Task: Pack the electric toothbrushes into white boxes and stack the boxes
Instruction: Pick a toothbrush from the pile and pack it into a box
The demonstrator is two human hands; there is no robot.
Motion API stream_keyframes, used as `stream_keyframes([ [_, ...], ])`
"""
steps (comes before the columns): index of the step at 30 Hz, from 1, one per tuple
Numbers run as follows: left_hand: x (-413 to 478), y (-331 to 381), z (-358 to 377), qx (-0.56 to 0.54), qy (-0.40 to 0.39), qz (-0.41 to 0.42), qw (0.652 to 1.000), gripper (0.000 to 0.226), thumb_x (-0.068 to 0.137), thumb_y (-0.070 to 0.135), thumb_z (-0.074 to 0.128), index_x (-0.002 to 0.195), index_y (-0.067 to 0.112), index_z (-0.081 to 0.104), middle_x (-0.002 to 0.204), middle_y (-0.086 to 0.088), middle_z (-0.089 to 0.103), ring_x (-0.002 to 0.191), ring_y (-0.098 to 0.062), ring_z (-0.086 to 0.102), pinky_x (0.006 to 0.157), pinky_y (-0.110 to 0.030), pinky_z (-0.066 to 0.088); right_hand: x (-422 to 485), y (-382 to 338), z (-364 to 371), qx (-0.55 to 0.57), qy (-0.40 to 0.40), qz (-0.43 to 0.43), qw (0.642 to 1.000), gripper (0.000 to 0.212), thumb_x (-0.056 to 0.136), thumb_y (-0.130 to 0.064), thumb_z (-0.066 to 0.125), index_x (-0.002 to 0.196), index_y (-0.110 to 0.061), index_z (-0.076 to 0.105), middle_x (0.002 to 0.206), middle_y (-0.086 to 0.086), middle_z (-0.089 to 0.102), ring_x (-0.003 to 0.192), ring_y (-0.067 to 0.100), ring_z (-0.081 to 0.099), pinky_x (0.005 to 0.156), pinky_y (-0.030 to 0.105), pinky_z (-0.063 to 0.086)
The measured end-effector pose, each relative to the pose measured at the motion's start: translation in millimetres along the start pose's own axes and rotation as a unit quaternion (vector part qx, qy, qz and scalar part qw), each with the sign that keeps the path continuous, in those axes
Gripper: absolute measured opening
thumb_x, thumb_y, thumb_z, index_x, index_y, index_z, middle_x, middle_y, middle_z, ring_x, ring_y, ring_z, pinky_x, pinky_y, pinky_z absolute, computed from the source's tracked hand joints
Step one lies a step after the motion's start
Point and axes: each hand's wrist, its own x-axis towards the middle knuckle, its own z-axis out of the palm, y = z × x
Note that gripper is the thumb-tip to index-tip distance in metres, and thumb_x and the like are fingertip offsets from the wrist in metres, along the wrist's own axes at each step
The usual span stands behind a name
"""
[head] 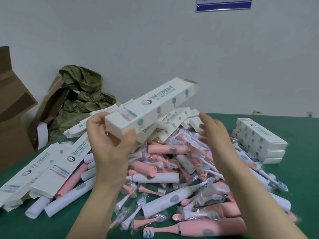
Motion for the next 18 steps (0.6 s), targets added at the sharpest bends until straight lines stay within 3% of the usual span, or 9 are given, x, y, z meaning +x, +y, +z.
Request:
stream_keyframes([
  [1, -3, -1, -10, -0.016, -0.018, -0.023, 0.999, 0.05, 0.065, 0.014, 0.066, 0.108, 0.023, 0.041, 0.106, 0.003, 0.061, 0.103, -0.014, 0.061, 0.076, -0.028, 0.055, 1, 1, -1, 0.075, -0.048, 0.069, 0.994, 0.052, 0.089, -0.046, 0.056, 0.114, -0.001, 0.052, 0.117, 0.021, 0.06, 0.094, 0.031, 0.066, 0.089, 0.047, 0.052],
  [3, -11, -4, -29, -0.015, -0.077, -0.087, 0.993, 0.053, 0.063, 0.002, 0.065, 0.109, 0.022, 0.047, 0.108, -0.003, 0.062, 0.108, -0.024, 0.058, 0.077, -0.033, 0.056, 0, -1, 1, 0.254, -0.139, 0.164, 0.943, 0.059, 0.078, -0.049, 0.063, 0.11, 0.0, 0.058, 0.113, 0.017, 0.065, 0.093, 0.028, 0.069, 0.078, 0.037, 0.059],
  [5, -18, -4, -47, 0.033, -0.129, -0.128, 0.983, 0.052, 0.064, -0.005, 0.059, 0.11, 0.019, 0.05, 0.109, -0.002, 0.063, 0.112, -0.026, 0.057, 0.082, -0.034, 0.056, 2, -1, -1, 0.348, -0.192, 0.177, 0.9, 0.055, 0.072, -0.047, 0.064, 0.1, -0.001, 0.069, 0.11, 0.016, 0.067, 0.094, 0.026, 0.068, 0.075, 0.032, 0.06],
  [8, -21, -2, -63, 0.124, -0.165, -0.137, 0.969, 0.053, 0.064, -0.004, 0.061, 0.112, 0.015, 0.05, 0.107, 0.011, 0.065, 0.109, -0.01, 0.06, 0.082, -0.027, 0.055, 5, 2, -5, 0.379, -0.221, 0.167, 0.883, 0.051, 0.08, -0.047, 0.06, 0.111, -0.007, 0.065, 0.111, 0.011, 0.068, 0.093, 0.025, 0.069, 0.068, 0.034, 0.06],
  [10, -19, 0, -69, 0.198, -0.172, -0.146, 0.954, 0.056, 0.062, 0.003, 0.067, 0.114, 0.018, 0.052, 0.107, 0.014, 0.065, 0.107, -0.003, 0.06, 0.078, -0.023, 0.055, 4, 6, -4, 0.369, -0.232, 0.162, 0.886, 0.041, 0.09, -0.044, 0.052, 0.113, -0.012, 0.064, 0.11, 0.01, 0.07, 0.088, 0.025, 0.07, 0.061, 0.035, 0.059],
  [13, -16, -1, -73, 0.357, -0.19, -0.125, 0.906, 0.06, 0.063, 0.014, 0.074, 0.113, 0.039, 0.052, 0.113, 0.018, 0.058, 0.107, 0.002, 0.053, 0.082, -0.023, 0.048, 1, 11, 1, 0.297, -0.209, 0.11, 0.925, 0.023, 0.094, -0.026, 0.053, 0.108, -0.008, 0.059, 0.091, 0.01, 0.072, 0.074, 0.024, 0.07, 0.056, 0.03, 0.058],
  [15, -16, 0, -72, 0.354, -0.203, -0.128, 0.904, 0.059, 0.064, 0.015, 0.074, 0.113, 0.04, 0.051, 0.113, 0.02, 0.058, 0.108, 0.004, 0.052, 0.084, -0.02, 0.047, 1, 13, 3, 0.289, -0.2, 0.081, 0.933, 0.018, 0.095, -0.021, 0.052, 0.104, -0.008, 0.06, 0.087, 0.009, 0.072, 0.072, 0.022, 0.069, 0.058, 0.028, 0.058],
  [18, -17, 0, -67, 0.268, -0.203, -0.136, 0.932, 0.057, 0.064, 0.011, 0.073, 0.114, 0.029, 0.053, 0.107, 0.02, 0.062, 0.107, 0.003, 0.055, 0.083, -0.013, 0.047, 1, 12, 1, 0.339, -0.179, 0.085, 0.92, 0.018, 0.095, -0.022, 0.052, 0.103, -0.012, 0.064, 0.093, 0.007, 0.072, 0.077, 0.019, 0.069, 0.062, 0.028, 0.058],
])
